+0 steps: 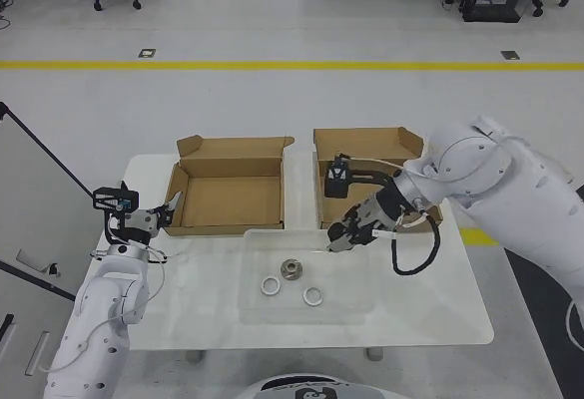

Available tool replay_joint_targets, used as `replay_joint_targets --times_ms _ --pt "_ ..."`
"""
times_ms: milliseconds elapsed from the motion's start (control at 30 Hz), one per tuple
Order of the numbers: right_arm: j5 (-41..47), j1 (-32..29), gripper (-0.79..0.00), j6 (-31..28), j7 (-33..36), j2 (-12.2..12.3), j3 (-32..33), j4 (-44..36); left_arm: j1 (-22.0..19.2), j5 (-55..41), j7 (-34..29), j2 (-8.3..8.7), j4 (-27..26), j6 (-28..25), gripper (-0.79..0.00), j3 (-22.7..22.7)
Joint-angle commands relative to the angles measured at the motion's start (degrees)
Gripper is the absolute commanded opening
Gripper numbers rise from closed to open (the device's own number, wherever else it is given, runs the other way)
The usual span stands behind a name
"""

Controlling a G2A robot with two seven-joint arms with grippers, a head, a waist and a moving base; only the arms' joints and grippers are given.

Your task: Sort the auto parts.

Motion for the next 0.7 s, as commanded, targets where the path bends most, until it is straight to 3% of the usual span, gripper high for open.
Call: replay_joint_targets --times_ms 0,167,267,467,667 --pt "-0.17 0.04 -0.785 0.06 0.06 -0.01 -0.03 -0.02 0.0 0.0 0.0 0.0 0.0 0.0 0.0 0.0" --pt "-0.17 0.04 -0.785 0.06 0.06 -0.01 -0.03 -0.02 0.0 0.0 0.0 0.0 0.0 0.0 0.0 0.0" --pt "2.98 -1.85 -0.785 0.28 -3.84 0.07 0.96 1.84 0.0 0.0 0.0 0.0 0.0 0.0 0.0 0.0" --pt "20.88 -6.32 -0.785 -5.11 -5.11 0.4 4.42 9.56 0.0 0.0 0.0 0.0 0.0 0.0 0.0 0.0" --pt "40.67 -10.57 -0.785 -6.53 -6.52 -0.43 6.24 13.77 0.0 0.0 0.0 0.0 0.0 0.0 0.0 0.0"
